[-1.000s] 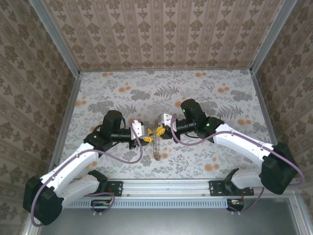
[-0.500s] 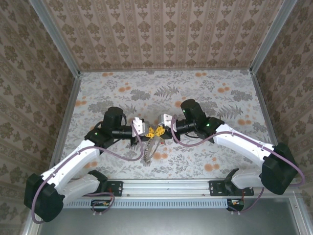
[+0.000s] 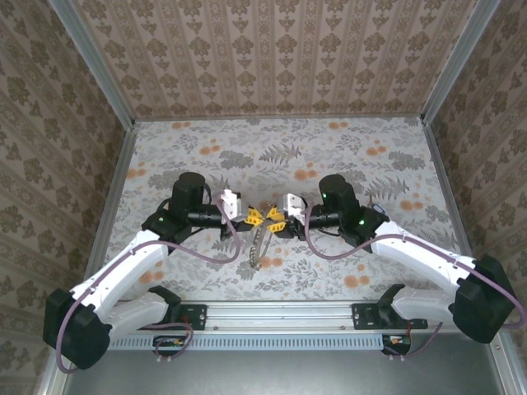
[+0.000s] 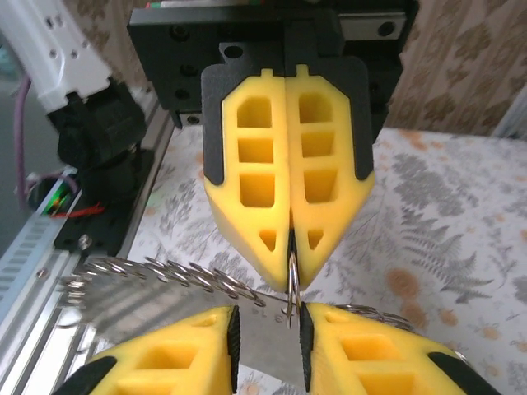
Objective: Put the keys on the keyring
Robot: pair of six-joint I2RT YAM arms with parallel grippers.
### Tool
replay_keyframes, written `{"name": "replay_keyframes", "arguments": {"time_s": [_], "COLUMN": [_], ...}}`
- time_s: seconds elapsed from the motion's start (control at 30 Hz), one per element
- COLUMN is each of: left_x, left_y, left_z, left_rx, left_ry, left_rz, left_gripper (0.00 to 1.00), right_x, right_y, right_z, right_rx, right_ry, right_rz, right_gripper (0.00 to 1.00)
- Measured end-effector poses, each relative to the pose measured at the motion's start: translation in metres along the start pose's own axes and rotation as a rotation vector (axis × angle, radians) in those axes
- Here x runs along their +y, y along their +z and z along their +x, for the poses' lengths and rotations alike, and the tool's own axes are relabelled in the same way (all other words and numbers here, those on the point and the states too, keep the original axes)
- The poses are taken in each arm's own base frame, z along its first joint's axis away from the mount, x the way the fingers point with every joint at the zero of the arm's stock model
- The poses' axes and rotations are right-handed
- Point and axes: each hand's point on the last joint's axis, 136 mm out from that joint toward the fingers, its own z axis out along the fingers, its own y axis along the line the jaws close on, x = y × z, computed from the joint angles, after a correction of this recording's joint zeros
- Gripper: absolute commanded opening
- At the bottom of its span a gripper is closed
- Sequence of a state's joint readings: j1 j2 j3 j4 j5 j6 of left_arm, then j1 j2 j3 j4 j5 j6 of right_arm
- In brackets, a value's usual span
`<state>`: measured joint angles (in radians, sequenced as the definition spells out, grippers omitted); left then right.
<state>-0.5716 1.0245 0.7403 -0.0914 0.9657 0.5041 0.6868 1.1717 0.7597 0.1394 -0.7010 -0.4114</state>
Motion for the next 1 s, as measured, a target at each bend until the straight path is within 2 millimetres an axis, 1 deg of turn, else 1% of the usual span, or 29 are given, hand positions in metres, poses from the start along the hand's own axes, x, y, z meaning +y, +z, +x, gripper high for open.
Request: {"name": "replay_keyframes", "arguments": {"time_s": [0.1,0.23,0.37,0.53,0.63,0.73,0.83,1.0], "left_x": [0.003,0.004,0.004,0.008,0.010,0.011,0.010,0.010], "left_y": [-0.002,-0.003,-0.004,-0.001,0.000,0.000,0.000,0.000], "left_z": [-0.013,-0.026,-0.035,-0.038,-0.040,-0.042,-0.044,-0.045], "left_rx": [-0.050,-0.106,-0.149,-0.172,-0.181,-0.191,-0.200,-0.204], "left_ry": [0.013,0.025,0.027,0.022,0.017,0.018,0.025,0.022], "left_rz": [0.001,0.009,0.018,0.024,0.028,0.030,0.031,0.034], "left_gripper": [0.00,0.00,0.00,0.00,0.00,0.00,0.00,0.00], "right_x": [-0.002,-0.004,-0.011,-0.015,-0.017,-0.018,-0.018,-0.018], "right_y": [-0.003,-0.003,-0.006,-0.012,-0.014,-0.016,-0.017,-0.018], "right_z": [0.001,0.005,-0.007,-0.026,-0.031,-0.033,-0.035,-0.035], "right_rx": [-0.042,-0.086,-0.166,-0.252,-0.277,-0.286,-0.293,-0.299], "right_ry": [0.005,0.039,0.049,0.029,0.019,0.017,0.013,0.008], "right_rz": [0.045,0.081,0.123,0.151,0.165,0.175,0.179,0.181], "right_gripper": [0.34,0.33,0.30,0.26,0.23,0.13,0.08,0.05]}}
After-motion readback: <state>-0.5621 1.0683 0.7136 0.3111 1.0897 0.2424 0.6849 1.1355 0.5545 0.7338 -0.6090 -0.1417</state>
